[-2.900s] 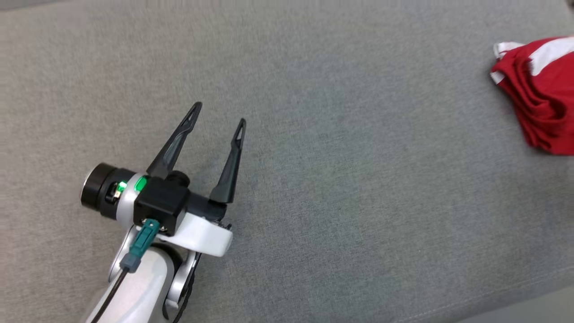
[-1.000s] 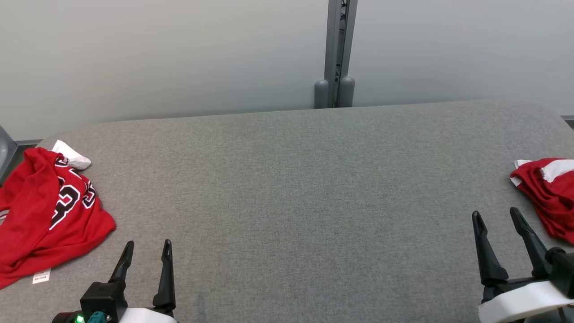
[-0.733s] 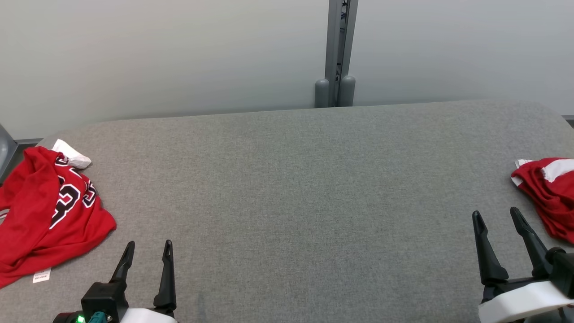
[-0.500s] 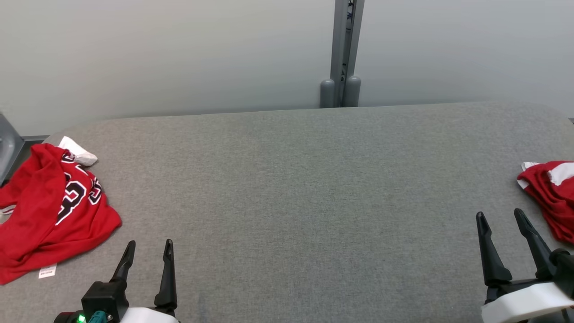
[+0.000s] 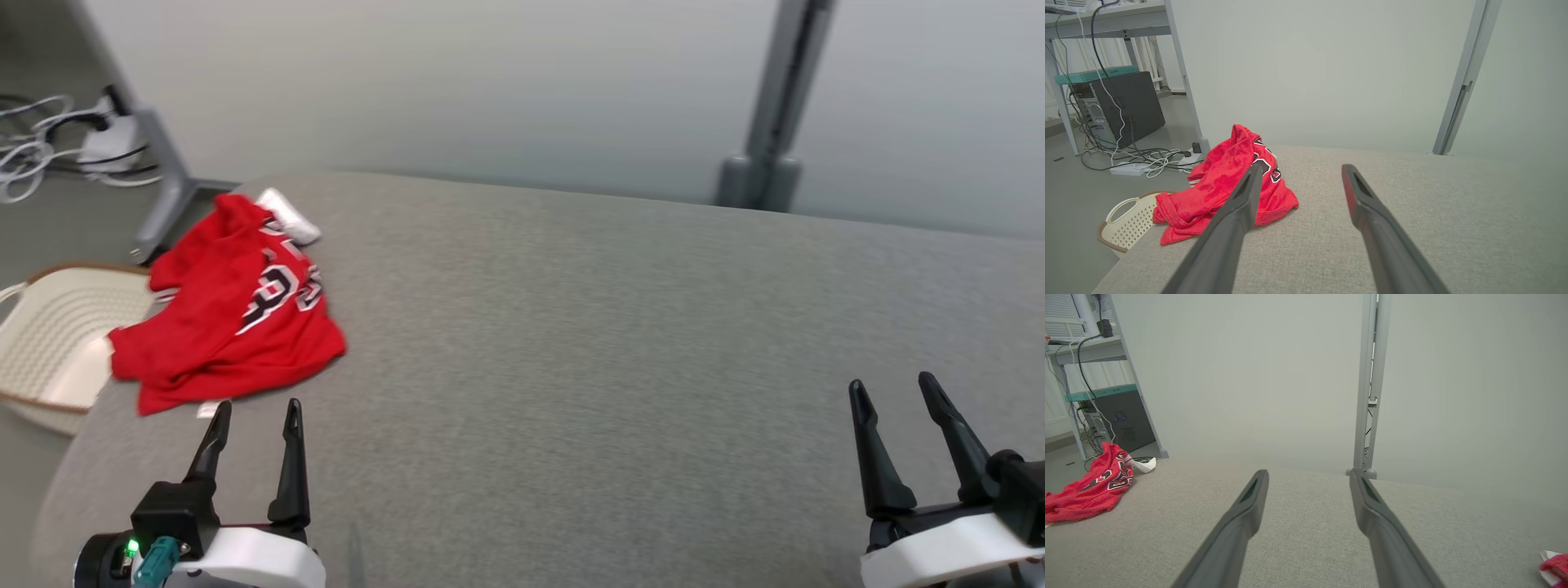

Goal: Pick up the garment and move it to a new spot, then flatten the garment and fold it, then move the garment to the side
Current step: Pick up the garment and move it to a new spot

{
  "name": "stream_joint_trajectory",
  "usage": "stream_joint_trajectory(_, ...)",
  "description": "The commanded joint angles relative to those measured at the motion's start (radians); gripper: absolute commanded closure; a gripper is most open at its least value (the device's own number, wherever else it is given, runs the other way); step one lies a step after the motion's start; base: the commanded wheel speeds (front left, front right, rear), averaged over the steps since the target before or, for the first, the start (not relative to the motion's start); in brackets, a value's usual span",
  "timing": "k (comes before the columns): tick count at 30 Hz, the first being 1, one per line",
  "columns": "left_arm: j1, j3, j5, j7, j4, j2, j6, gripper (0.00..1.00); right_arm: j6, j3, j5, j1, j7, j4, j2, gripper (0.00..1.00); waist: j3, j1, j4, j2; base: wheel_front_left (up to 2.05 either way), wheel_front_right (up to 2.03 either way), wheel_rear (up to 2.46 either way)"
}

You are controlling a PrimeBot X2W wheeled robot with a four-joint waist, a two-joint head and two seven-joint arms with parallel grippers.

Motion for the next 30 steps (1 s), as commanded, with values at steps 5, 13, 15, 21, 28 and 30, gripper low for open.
stream_joint_trajectory(5, -0.026, 0.015, -0.010, -0.008, 0.004, 0.014, 0.005, 0.00, 0.000, 0.022, 0.002, -0.015, 0.007, -0.006, -0.002, 0.00, -0.004, 0.0000, 0.174, -0.0001, 0.00, 0.00, 0.00)
stream_joint_trajectory(13, -0.006, 0.030, -0.021, -0.012, 0.003, 0.024, 0.014, 0.00, 0.000, 0.045, -0.004, -0.022, 0.013, -0.006, 0.000, 0.00, -0.010, 0.0000, 0.253, -0.0001, 0.00, 0.00, 0.00)
stream_joint_trajectory(15, -0.003, 0.033, -0.025, -0.014, 0.001, 0.024, 0.016, 0.00, 0.000, 0.049, -0.005, -0.023, 0.013, -0.003, 0.002, 0.00, -0.010, 0.0000, 0.259, -0.0001, 0.00, 0.00, 0.00)
stream_joint_trajectory(21, 0.000, 0.033, -0.032, -0.015, -0.003, 0.026, 0.017, 0.00, 0.000, 0.054, -0.008, -0.020, 0.009, 0.001, 0.005, 0.00, -0.010, 0.0000, 0.262, -0.0001, 0.00, 0.00, 0.00)
stream_joint_trajectory(28, -0.010, 0.031, -0.036, -0.015, -0.005, 0.023, 0.017, 0.00, 0.000, 0.053, -0.006, -0.025, 0.007, 0.001, 0.008, 0.00, -0.002, 0.0000, 0.254, -0.0001, 0.00, 0.00, 0.00)
stream_joint_trajectory(30, -0.025, 0.032, -0.040, -0.017, -0.006, 0.019, 0.019, 0.00, 0.000, 0.054, -0.009, -0.032, 0.014, -0.007, 0.007, 0.00, 0.013, 0.0000, 0.248, -0.0001, 0.00, 0.00, 0.00)
